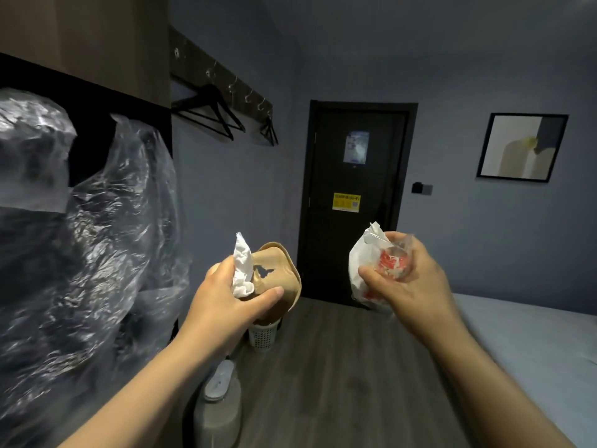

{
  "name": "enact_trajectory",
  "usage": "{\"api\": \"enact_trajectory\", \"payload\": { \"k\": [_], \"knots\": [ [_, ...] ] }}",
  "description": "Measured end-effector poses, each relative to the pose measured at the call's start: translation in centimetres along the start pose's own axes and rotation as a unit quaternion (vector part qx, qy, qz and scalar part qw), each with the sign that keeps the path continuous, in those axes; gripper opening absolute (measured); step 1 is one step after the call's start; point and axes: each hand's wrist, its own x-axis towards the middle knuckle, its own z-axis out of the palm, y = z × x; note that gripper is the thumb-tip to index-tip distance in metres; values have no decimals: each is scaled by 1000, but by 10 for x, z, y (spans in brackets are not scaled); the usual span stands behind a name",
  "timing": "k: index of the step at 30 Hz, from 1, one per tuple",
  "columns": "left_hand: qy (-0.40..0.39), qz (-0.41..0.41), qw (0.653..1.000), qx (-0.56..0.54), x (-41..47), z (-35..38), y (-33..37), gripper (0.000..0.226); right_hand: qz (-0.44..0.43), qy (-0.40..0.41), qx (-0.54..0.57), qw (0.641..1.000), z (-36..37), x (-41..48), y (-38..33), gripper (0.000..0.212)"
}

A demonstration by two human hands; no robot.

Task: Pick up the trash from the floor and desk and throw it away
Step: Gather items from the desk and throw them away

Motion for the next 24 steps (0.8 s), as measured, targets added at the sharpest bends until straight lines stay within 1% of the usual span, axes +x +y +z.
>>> {"api": "enact_trajectory", "payload": {
  "k": [3,6,8,11,16,21,24],
  "knots": [
    [-3,-5,1000,3,47,36,-21,40,4,-4,-5,1000,14,45,44,47],
    [-5,-1,1000,17,101,66,-36,35,9,-7,-4,1000,23,99,84,49],
    [3,6,1000,25,136,81,-46,32,11,-14,-1,1000,30,137,108,51],
    [19,6,999,31,181,99,-68,34,13,-22,11,1000,48,187,142,51],
    [28,-26,998,40,253,124,-125,32,24,-40,10,999,91,256,201,52],
    [34,-38,998,32,331,150,-189,31,32,-46,4,998,144,322,263,55],
    [39,-55,998,4,383,159,-231,39,39,-48,-3,998,181,366,296,56]
  ]
}}
